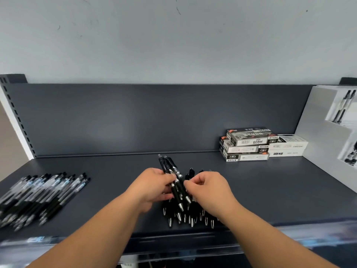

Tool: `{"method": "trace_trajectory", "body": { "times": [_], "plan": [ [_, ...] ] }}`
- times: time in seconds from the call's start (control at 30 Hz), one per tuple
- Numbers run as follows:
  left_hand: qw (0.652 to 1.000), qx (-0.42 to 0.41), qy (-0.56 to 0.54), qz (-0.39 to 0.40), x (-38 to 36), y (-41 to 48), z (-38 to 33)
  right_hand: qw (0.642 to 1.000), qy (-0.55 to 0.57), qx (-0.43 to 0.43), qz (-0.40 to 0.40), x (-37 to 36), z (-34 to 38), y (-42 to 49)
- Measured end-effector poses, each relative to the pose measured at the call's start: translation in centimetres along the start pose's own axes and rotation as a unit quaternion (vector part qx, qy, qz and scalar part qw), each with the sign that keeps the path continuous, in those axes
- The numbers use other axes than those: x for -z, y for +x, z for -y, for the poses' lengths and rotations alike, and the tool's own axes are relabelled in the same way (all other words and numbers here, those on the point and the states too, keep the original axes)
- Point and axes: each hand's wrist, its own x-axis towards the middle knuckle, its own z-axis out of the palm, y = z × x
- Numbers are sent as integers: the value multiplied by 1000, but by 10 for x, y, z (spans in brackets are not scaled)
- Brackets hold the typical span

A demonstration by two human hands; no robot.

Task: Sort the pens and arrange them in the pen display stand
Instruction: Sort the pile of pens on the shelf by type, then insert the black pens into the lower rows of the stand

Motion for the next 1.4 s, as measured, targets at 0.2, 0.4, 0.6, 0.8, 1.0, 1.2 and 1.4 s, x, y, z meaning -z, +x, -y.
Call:
{"method": "trace_trajectory", "body": {
  "times": [0.2,0.4,0.6,0.8,1.0,1.2,1.4],
  "plan": [
    [998,9,-67,5,-6,2,-7,998,50,24,34,0,-7,-2],
    [998,-18,-61,0,-9,6,-8,989,-133,1,-67,25,-19,17],
    [997,-24,-73,13,-7,8,-9,951,-303,-65,-18,8,-17,24],
    [996,-20,-83,28,0,9,-7,943,-322,-78,-9,2,-4,23],
    [995,-20,-81,47,5,10,-4,965,-233,-119,-2,-1,-9,29],
    [994,-32,-76,69,-1,8,-13,989,-83,-90,-79,13,-9,17],
    [990,-87,-52,100,-41,-3,-27,986,51,-30,-154,46,-24,-9]
  ]
}}
